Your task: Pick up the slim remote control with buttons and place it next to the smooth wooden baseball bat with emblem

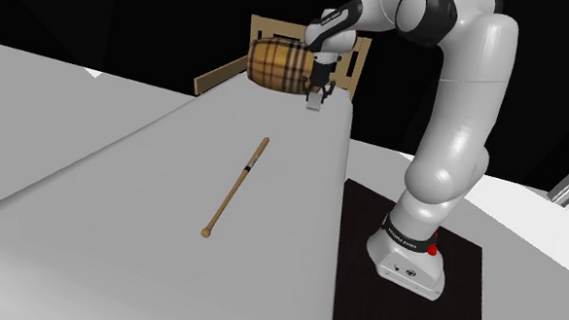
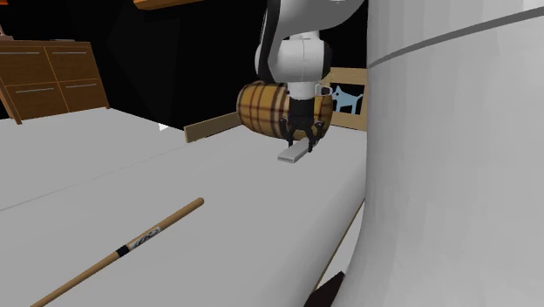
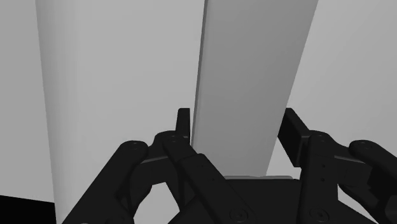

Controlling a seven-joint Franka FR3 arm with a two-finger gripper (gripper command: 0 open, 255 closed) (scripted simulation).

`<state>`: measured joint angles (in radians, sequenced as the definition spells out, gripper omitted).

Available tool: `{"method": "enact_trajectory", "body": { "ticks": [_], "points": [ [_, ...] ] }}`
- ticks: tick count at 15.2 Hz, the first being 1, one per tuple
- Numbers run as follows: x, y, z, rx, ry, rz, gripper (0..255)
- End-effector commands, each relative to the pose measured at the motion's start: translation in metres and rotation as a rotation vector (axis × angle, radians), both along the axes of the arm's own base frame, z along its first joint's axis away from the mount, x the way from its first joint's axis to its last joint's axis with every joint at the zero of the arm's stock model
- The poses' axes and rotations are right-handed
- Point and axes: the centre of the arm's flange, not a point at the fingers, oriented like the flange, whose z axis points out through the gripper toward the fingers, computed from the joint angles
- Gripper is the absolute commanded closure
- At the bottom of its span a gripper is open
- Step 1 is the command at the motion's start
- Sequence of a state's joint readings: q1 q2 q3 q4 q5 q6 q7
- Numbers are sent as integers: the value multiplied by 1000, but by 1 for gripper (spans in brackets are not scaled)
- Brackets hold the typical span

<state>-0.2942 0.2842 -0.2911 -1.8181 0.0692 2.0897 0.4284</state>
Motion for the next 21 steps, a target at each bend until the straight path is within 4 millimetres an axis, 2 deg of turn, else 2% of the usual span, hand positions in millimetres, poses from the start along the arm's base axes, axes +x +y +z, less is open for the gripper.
{"method": "enact_trajectory", "body": {
  "ticks": [1, 6, 21],
  "points": [
    [0, -1, 11, 0, 0, 0, 255],
    [0, -1, 34, 0, 0, 0, 255],
    [-83, 178, 34, 0, 0, 0, 255]
  ]
}}
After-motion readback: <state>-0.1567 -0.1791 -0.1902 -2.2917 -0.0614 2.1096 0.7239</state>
